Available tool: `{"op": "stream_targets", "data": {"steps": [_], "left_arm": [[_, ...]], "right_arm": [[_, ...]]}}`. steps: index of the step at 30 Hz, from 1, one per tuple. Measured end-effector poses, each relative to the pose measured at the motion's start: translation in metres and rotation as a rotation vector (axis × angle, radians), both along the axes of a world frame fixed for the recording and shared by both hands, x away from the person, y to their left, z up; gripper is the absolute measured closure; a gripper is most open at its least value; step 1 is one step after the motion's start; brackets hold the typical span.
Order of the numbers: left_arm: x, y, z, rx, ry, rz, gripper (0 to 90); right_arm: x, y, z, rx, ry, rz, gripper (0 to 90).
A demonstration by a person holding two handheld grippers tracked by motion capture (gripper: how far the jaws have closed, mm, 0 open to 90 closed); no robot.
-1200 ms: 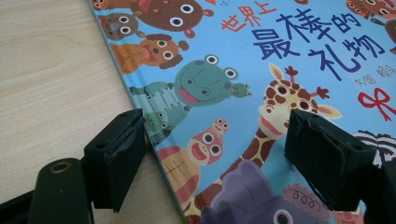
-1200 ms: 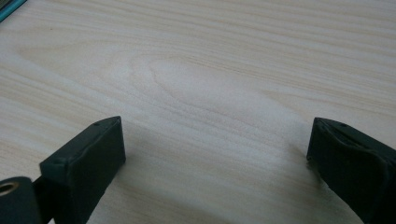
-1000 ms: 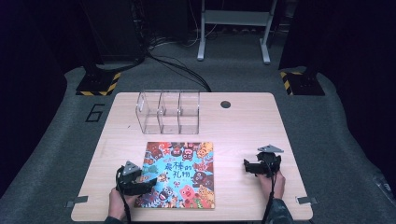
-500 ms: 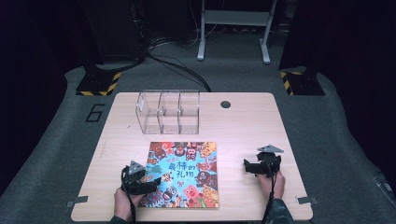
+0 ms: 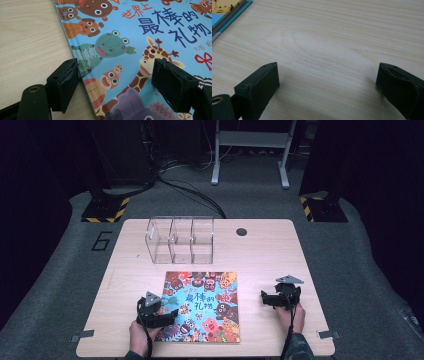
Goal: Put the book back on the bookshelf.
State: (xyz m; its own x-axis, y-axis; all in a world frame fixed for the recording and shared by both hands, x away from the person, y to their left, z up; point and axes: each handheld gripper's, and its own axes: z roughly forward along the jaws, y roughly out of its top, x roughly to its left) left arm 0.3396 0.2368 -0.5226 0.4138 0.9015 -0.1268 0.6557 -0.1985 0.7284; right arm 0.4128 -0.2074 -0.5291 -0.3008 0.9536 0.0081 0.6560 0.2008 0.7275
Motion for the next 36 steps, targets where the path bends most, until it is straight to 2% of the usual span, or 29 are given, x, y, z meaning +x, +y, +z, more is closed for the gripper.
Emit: {"op": "stream_targets", "data": {"steps": [9,23,25,28,32,36], "left_arm": [[-0.002,-0.012,0.001,0.014,-0.003,-0.002,22.3],[-0.002,-0.028,0.001,0.0,-0.002,-0.002,23.9],[-0.001,-0.031,0.001,0.002,-0.001,-0.022,23.9],[-0.001,-0.036,0.001,-0.006,-0.003,-0.02,24.0],[0.003,-0.043,0.001,-0.001,0.004,-0.042,23.8],[0.007,-0.043,0.002,0.016,0.011,-0.093,21.4]], "right_arm": [[0.0,0.0,0.0,0.001,-0.004,-0.002,4.5],[0.0,0.0,0.0,0.002,-0.005,-0.002,5.2],[0.0,0.0,0.0,0.001,-0.006,-0.001,5.2],[0.0,0.0,0.0,0.004,-0.006,0.002,5.6],[0.0,-0.001,0.0,0.007,-0.005,0.004,6.0],[0.0,0.0,0.0,0.007,-0.006,0.005,6.3]]}}
